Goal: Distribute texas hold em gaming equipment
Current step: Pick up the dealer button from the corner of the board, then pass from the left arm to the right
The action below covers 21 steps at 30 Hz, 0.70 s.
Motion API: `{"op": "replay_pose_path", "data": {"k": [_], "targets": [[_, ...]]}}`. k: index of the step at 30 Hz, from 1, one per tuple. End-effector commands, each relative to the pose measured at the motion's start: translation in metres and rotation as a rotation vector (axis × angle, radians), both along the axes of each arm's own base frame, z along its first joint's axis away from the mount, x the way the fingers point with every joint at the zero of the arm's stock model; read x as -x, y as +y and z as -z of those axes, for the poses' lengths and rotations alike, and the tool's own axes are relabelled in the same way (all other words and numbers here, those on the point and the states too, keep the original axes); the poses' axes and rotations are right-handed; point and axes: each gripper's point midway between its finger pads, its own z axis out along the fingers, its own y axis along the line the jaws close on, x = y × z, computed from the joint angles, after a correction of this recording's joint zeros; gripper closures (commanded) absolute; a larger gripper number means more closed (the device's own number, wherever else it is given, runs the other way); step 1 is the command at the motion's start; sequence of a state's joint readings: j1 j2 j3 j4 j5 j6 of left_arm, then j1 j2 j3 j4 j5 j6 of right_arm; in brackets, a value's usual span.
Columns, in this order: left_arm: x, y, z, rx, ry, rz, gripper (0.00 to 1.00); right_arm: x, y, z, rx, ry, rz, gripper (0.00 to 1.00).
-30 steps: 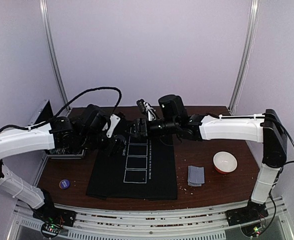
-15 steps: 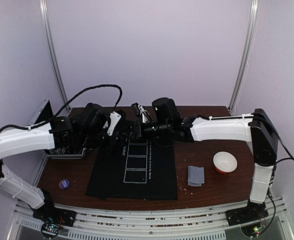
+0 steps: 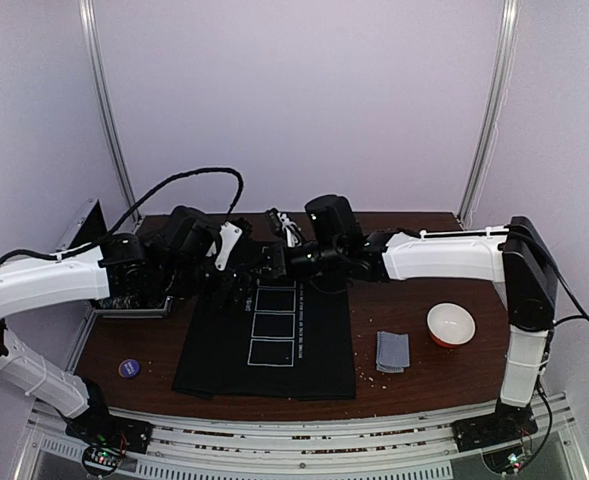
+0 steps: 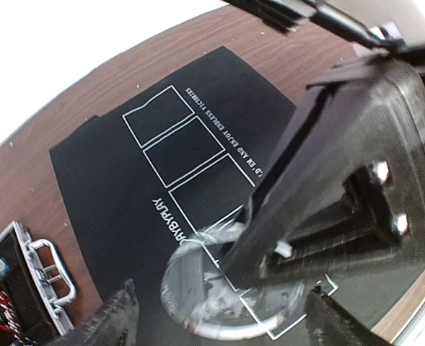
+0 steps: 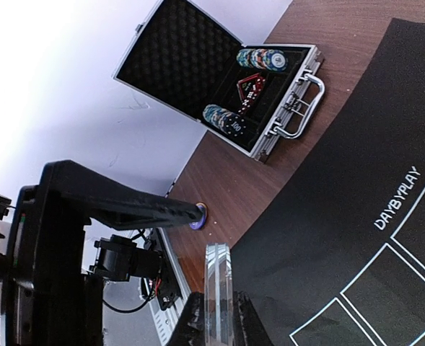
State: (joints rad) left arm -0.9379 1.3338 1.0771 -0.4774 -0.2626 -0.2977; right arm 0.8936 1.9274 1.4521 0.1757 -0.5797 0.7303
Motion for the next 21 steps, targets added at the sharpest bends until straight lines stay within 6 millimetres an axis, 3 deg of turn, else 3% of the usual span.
{"op": "replay_pose_path", "data": {"k": [1, 5, 11, 15, 21], "targets": [[-0.002, -0.007, -0.002, 0.054, 0.019, -0.025, 0.07, -0.033, -0.042, -0.011, 0.044, -0.047, 0.101, 1.0], [-0.002, 0.0, 0.013, 0.027, 0.058, -0.062, 0.02, -0.062, -0.084, 0.001, 0.152, -0.078, 0.218, 1.0], [-0.005, 0.033, 0.071, -0.071, 0.248, -0.182, 0.02, -0.086, -0.133, 0.003, 0.203, -0.081, 0.333, 1.0], [-0.003, 0.059, 0.101, -0.088, 0.356, -0.251, 0.02, -0.091, -0.149, 0.006, 0.247, -0.089, 0.366, 1.0], [-0.002, 0.08, 0.117, -0.08, 0.396, -0.298, 0.02, -0.093, -0.153, 0.008, 0.268, -0.094, 0.38, 1.0]]}}
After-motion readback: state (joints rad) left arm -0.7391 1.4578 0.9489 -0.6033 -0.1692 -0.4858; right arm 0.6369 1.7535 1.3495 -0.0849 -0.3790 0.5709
